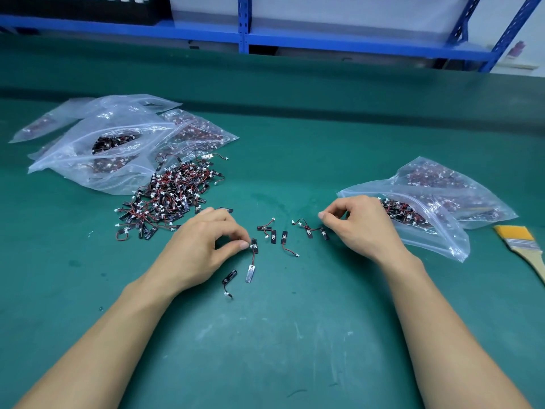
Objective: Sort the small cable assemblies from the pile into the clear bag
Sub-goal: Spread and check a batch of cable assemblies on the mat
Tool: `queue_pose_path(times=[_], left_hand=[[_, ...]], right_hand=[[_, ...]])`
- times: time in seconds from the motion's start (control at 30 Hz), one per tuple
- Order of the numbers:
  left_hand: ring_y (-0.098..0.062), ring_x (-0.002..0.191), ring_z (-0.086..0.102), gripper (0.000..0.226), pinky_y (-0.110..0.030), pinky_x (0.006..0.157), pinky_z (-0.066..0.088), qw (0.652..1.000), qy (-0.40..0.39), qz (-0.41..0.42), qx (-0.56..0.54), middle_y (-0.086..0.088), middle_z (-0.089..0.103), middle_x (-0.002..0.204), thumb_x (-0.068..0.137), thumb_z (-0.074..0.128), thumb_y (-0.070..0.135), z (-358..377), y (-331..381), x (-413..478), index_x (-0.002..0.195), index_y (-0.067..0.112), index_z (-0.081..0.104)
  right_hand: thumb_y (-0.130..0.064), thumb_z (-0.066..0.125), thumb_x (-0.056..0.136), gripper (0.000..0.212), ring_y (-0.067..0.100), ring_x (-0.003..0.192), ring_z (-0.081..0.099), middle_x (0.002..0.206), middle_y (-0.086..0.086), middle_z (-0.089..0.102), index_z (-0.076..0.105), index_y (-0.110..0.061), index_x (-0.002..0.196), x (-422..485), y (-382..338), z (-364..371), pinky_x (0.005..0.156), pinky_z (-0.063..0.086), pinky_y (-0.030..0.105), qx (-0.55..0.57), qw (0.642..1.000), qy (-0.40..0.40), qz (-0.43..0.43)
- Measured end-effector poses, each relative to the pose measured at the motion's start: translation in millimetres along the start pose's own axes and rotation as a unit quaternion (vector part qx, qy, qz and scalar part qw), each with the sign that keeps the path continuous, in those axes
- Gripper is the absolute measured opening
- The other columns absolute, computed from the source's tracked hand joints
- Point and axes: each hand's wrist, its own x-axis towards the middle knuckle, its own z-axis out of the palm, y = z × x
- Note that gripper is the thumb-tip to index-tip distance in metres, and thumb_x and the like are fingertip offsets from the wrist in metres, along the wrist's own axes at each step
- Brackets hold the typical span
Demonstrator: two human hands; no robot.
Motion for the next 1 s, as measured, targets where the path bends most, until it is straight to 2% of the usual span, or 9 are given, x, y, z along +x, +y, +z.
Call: queue_pose_path(times=[0.13, 0.3, 0.5, 0.63, 0.83, 0.93, 1.0], left_hand=[[-0.018, 0.082, 0.052, 0.007, -0.04, 0.073, 0.046, 1.0, -0.01, 0.022, -0.012, 0.011, 0.06, 0.085, 0.089, 0.067, 0.035, -0.3, 0.4, 1.0, 0.088, 0.031, 0.072], [-0.017, 0.083, 0.053, 0.009, -0.043, 0.076, 0.047, 1.0, 0.0, 0.022, -0.013, 0.011, 0.06, 0.086, 0.09, 0.064, 0.038, 0.6, 1.3, 0.9, 0.088, 0.032, 0.071], [-0.008, 0.086, 0.051, 0.005, -0.041, 0.074, 0.049, 1.0, -0.01, -0.003, 0.028, 0.017, 0.058, 0.085, 0.089, 0.07, 0.032, 6.9, 2.7, 0.3, 0.087, 0.036, 0.069], [-0.007, 0.085, 0.05, 0.008, -0.04, 0.073, 0.049, 0.998, 0.011, -0.029, 0.052, 0.02, 0.055, 0.085, 0.09, 0.07, 0.031, 5.3, -2.4, 0.4, 0.087, 0.037, 0.066], [-0.012, 0.085, 0.054, 0.007, -0.04, 0.073, 0.049, 0.994, 0.069, -0.055, 0.07, 0.015, 0.056, 0.088, 0.091, 0.069, 0.026, 1.1, -7.4, 1.0, 0.089, 0.032, 0.066], [-0.001, 0.078, 0.049, 0.005, -0.033, 0.07, 0.043, 0.993, 0.101, -0.025, 0.05, 0.014, 0.057, 0.087, 0.092, 0.07, 0.022, -1.9, -2.8, 2.9, 0.09, 0.027, 0.069], [-0.006, 0.082, 0.053, 0.003, -0.031, 0.072, 0.042, 0.996, 0.088, 0.031, 0.01, 0.012, 0.06, 0.087, 0.091, 0.069, 0.023, -3.1, 4.8, 3.7, 0.09, 0.023, 0.072]], right_hand=[[-0.04, 0.07, 0.085, 0.023, 0.001, 0.058, 0.054, 0.06, -0.027, 0.061, 0.067, -0.036, 0.063, -0.2, 1.0, -0.4, 0.059, 0.042, 0.027, 0.009, 1.0, 0.001, -0.001], [-0.039, 0.07, 0.085, 0.02, -0.001, 0.06, 0.054, 0.063, -0.018, 0.064, 0.069, -0.035, 0.066, -0.2, 0.3, -1.2, 0.062, 0.045, 0.027, 0.011, 1.0, -0.002, -0.002], [-0.04, 0.069, 0.085, 0.021, 0.0, 0.063, 0.056, 0.063, -0.019, 0.064, 0.068, -0.036, 0.065, 0.3, -0.2, -0.9, 0.064, 0.047, 0.028, 0.006, 1.0, -0.004, 0.001], [-0.039, 0.069, 0.086, 0.022, -0.001, 0.061, 0.055, 0.062, -0.019, 0.064, 0.067, -0.036, 0.064, -0.4, -0.5, -0.5, 0.062, 0.043, 0.028, 0.005, 1.0, -0.003, 0.002], [-0.039, 0.069, 0.086, 0.023, -0.001, 0.057, 0.053, 0.058, -0.022, 0.061, 0.068, -0.035, 0.063, -0.2, -0.7, 0.1, 0.059, 0.039, 0.027, 0.004, 1.0, -0.005, 0.005], [-0.04, 0.069, 0.086, 0.022, -0.001, 0.056, 0.051, 0.059, -0.029, 0.059, 0.069, -0.034, 0.065, -0.4, -0.1, 0.8, 0.058, 0.037, 0.027, 0.007, 1.0, -0.008, 0.007], [-0.04, 0.068, 0.086, 0.022, 0.0, 0.055, 0.051, 0.06, -0.033, 0.058, 0.069, -0.034, 0.065, -0.3, 0.0, 1.3, 0.059, 0.037, 0.027, 0.007, 1.0, -0.011, 0.007]])
